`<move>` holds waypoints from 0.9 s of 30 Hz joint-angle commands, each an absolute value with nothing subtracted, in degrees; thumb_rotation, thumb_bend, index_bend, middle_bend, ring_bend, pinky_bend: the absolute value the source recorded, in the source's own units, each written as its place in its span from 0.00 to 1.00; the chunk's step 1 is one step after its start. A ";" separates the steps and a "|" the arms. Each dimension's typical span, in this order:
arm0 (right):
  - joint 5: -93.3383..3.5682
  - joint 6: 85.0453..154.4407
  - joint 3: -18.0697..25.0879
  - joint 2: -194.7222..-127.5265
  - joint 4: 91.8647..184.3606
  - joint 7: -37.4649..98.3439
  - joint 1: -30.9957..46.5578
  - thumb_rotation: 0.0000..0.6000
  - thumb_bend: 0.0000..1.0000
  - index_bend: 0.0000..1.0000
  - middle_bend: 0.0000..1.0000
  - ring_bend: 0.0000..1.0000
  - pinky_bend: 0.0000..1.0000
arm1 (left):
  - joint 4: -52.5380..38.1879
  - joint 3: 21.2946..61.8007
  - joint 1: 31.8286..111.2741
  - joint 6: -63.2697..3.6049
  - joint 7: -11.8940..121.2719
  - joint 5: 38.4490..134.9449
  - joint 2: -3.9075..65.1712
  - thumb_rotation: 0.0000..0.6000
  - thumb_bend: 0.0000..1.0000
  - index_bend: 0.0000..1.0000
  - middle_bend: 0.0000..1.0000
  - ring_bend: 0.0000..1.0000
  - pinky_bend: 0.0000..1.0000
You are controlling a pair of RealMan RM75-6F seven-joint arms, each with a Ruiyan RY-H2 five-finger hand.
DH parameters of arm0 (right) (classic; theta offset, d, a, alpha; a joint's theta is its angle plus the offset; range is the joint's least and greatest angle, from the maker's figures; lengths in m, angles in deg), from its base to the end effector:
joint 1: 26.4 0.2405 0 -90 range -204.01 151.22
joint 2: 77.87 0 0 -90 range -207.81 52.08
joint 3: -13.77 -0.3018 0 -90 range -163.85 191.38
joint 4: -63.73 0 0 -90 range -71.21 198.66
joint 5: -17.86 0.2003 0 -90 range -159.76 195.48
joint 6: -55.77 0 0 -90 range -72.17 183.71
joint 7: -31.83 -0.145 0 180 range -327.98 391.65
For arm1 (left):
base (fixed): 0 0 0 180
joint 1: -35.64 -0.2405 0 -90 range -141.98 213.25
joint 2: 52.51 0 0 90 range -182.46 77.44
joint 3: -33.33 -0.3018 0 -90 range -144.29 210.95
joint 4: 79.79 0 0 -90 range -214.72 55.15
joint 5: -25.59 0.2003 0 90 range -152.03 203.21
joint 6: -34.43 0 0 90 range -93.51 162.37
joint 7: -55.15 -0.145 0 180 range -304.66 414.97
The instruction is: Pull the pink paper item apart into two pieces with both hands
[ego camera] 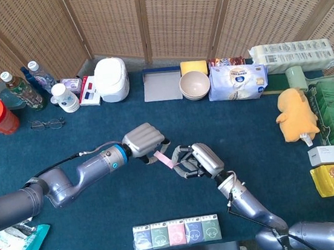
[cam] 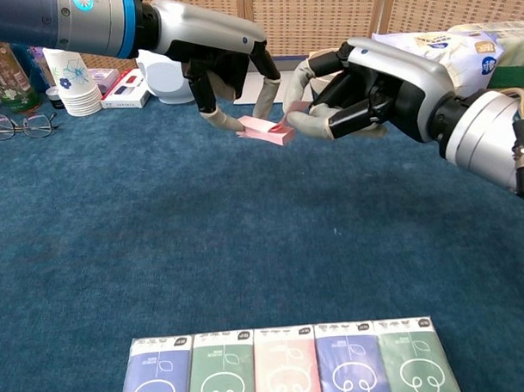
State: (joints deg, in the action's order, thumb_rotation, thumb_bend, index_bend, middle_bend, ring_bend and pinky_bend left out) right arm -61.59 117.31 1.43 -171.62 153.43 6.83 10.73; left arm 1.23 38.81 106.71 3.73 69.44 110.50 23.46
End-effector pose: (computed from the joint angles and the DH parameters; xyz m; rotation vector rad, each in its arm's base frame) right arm -0.1388 -0.3309 -0.0166 1.5893 -1.6593 1.6437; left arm -0.0392 0.4346 0.0254 -2.4780 -0.7038 -0.8466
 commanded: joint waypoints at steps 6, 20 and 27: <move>-61.43 117.33 1.41 -171.81 153.24 7.33 10.69 1.00 0.42 0.62 1.00 1.00 1.00 | 1.16 38.49 106.57 3.71 69.47 110.68 23.60 1.00 0.39 0.66 1.00 1.00 1.00; -61.75 117.45 1.63 -171.48 153.50 7.40 10.42 1.00 0.42 0.68 1.00 1.00 1.00 | 1.16 38.06 106.44 3.95 69.46 110.81 23.53 1.00 0.39 0.66 1.00 1.00 1.00; -61.84 117.56 1.78 -171.28 153.64 7.29 10.20 1.00 0.42 0.69 1.00 1.00 1.00 | 0.99 37.75 106.13 3.98 69.55 110.71 23.40 1.00 0.39 0.67 1.00 1.00 1.00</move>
